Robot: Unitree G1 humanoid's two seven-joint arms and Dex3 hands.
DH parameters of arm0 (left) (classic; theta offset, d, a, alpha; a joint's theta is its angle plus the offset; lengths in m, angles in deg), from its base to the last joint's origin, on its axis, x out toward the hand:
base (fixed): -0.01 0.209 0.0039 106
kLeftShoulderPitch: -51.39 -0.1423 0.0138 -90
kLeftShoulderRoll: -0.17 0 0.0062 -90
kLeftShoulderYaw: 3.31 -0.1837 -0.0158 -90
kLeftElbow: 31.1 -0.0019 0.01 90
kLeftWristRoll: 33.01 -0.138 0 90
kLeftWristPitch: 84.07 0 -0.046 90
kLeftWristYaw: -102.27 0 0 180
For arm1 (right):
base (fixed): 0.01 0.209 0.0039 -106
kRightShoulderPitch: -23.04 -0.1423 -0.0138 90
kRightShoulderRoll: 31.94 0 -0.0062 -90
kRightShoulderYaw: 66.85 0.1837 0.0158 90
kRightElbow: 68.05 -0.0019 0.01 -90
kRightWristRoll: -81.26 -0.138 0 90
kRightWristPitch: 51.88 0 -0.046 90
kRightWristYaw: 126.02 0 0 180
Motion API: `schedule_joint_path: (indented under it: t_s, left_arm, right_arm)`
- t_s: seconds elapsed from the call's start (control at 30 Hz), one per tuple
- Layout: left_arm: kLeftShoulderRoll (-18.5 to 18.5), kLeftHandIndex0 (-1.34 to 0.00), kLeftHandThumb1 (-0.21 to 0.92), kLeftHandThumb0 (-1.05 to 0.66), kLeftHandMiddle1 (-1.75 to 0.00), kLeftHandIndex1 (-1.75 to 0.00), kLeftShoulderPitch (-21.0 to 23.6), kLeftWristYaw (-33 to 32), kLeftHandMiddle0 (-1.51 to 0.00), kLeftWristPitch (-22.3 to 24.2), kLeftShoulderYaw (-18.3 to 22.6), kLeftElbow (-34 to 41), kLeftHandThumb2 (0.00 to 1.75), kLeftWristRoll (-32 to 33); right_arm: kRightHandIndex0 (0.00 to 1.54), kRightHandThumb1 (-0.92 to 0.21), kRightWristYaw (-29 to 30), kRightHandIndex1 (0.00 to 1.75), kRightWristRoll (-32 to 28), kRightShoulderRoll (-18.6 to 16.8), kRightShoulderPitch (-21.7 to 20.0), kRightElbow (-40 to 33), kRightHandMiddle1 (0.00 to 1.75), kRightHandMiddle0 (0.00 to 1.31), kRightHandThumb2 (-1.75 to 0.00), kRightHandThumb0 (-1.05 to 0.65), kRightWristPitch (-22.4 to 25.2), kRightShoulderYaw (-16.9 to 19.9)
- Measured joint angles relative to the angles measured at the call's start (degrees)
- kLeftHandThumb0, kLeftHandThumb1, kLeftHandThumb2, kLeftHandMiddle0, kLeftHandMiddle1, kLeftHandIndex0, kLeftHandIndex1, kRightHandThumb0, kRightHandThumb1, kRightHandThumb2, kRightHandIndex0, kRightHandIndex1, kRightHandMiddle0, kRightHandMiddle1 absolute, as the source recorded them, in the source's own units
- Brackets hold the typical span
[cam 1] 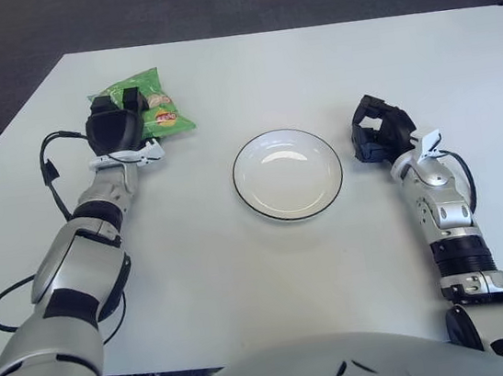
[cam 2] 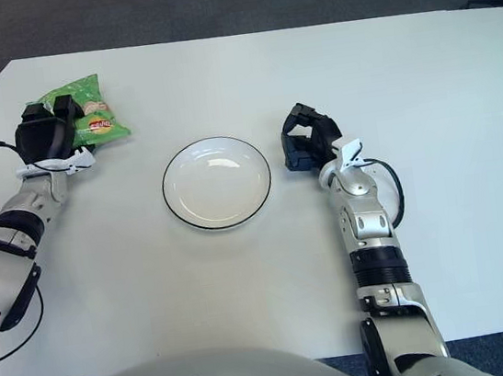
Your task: Put the snack into the plate.
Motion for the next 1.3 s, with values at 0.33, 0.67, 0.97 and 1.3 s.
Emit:
schedule_joint_path:
  t_s: [0.33, 0.67, 0.97, 1.3]
  left_arm:
    - [0.5, -0.60, 0.04, 0.00, -1.57, -1.75, -0.3, 2.2, -0.88, 0.8, 0.8, 0.9, 1.58, 1.3]
    - [4.1, -0.59, 0.04, 0.00, -1.59, -1.75, -4.5, 6.9, -0.87, 1.8, 4.2, 11.5, 1.59, 3.5]
    - [5.0, -0.62, 0.01, 0.00, -1.64, -1.75, -6.3, 8.2, -0.87, 1.1, 11.9, 19.4, 1.64, 9.3]
    - [4.4, -0.64, -0.01, 0.00, -1.72, -1.75, -10.6, 10.2, -0.85, 6.4, 21.4, 42.0, 1.69, 13.0]
  right_arm:
    - [1.26, -0.28, 0.3, 1.75, 0.9, 0.0, 0.0, -0.3, 1.75, 0.64, -1.36, -0.50, 0.0, -0.6]
    - [1.26, -0.28, 0.4, 1.75, 0.9, 0.0, 0.1, -0.4, 1.75, 0.65, -1.37, -0.50, -0.1, -0.9]
    - [1.26, -0.28, 0.4, 1.75, 0.9, 0.0, -0.1, -0.1, 1.75, 0.65, -1.36, -0.50, -0.5, -0.9]
    - [1.26, -0.28, 0.4, 1.75, 1.0, 0.1, -0.9, 0.9, 1.75, 0.65, -1.36, -0.50, -1.3, -1.0]
